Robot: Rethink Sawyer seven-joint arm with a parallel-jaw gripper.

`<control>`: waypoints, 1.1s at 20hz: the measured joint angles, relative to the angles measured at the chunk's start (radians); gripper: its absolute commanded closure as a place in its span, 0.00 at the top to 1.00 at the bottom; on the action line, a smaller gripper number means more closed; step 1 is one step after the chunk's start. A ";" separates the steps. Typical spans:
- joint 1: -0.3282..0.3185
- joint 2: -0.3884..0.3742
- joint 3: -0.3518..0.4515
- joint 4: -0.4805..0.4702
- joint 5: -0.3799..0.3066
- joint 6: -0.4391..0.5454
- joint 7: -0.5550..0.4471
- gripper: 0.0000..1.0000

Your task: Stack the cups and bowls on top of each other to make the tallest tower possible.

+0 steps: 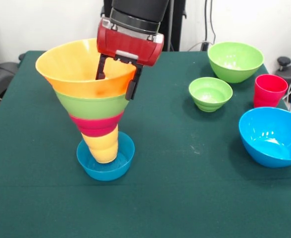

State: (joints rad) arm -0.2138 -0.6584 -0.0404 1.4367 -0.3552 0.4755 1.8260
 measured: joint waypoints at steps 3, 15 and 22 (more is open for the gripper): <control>-0.004 0.007 0.007 -0.006 0.000 -0.003 0.000 1.00; -0.005 0.019 0.024 -0.016 0.000 -0.011 0.000 1.00; -0.005 0.020 0.029 -0.017 0.000 -0.012 0.000 1.00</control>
State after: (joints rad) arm -0.2187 -0.6381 -0.0109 1.4199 -0.3554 0.4639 1.8260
